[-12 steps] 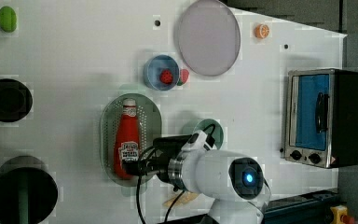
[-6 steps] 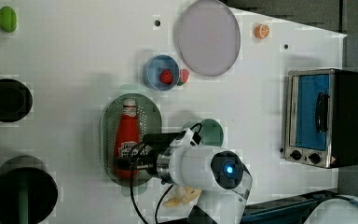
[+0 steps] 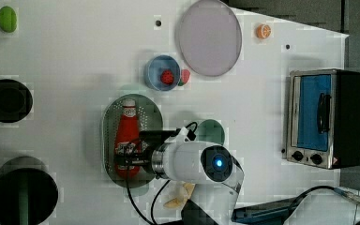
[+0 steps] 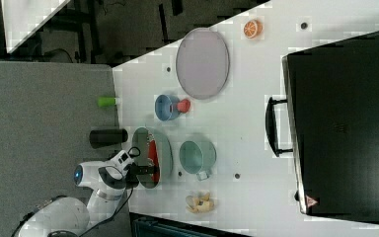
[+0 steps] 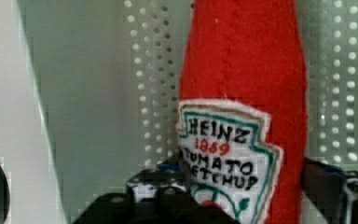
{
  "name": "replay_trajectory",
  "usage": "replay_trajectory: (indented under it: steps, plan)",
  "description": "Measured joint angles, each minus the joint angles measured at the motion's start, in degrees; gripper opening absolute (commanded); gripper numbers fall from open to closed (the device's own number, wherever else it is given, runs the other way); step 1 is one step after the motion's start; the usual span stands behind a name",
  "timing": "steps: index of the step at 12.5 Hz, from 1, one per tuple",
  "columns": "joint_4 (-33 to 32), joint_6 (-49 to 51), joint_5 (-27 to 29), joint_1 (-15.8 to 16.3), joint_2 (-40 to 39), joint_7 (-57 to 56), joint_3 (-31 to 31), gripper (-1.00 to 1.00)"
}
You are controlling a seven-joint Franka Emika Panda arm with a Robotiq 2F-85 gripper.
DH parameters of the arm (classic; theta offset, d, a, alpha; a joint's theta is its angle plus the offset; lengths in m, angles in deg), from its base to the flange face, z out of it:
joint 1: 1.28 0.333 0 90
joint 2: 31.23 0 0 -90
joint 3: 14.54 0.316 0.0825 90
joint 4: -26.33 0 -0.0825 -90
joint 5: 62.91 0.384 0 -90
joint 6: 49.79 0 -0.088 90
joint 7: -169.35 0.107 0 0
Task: Pick ketchup from strainer and place it on the table
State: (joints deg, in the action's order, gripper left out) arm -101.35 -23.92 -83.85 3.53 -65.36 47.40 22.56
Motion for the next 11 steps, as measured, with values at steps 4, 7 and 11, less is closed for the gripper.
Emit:
replay_trajectory:
  steps: [4,7,11]
  plan:
    - [0.11,-1.01,0.56,0.24,1.29,0.42,0.36,0.22]
    - [-1.68,4.31,3.89,-0.27,7.46,0.53,1.71,0.22]
    - [-0.34,15.78,17.00,-1.70,19.93,0.45,5.32,0.22]
